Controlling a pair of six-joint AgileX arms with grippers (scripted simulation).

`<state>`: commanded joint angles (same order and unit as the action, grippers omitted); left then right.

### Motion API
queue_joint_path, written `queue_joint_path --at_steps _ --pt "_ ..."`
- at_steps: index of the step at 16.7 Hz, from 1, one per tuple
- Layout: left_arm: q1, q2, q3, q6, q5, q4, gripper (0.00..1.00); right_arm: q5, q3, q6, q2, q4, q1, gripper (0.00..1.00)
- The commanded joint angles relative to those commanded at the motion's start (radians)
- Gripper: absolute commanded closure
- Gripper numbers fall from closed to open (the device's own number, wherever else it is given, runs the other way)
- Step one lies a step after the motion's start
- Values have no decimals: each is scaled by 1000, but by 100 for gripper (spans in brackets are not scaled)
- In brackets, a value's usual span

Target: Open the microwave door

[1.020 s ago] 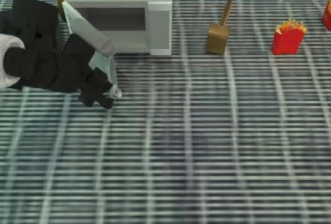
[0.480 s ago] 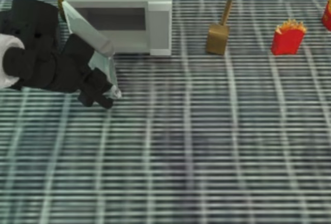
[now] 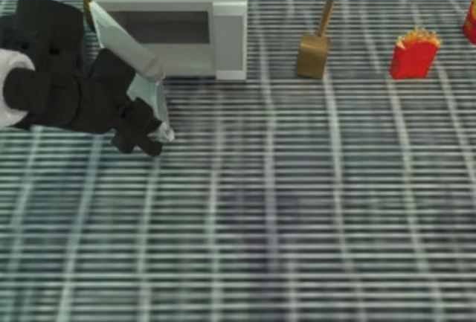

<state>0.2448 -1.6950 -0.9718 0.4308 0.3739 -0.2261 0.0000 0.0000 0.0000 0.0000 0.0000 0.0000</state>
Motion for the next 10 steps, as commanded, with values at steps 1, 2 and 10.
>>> queue_joint_path --at_steps 1,2,10 --pt "0 0 0 0 0 0 100 0 0 0 0 0 0 0" --pt "0 0 0 0 0 0 100 0 0 0 0 0 0 0" --pt "-23 3 -3 58 40 -25 100 0 0 0 0 0 0 0"
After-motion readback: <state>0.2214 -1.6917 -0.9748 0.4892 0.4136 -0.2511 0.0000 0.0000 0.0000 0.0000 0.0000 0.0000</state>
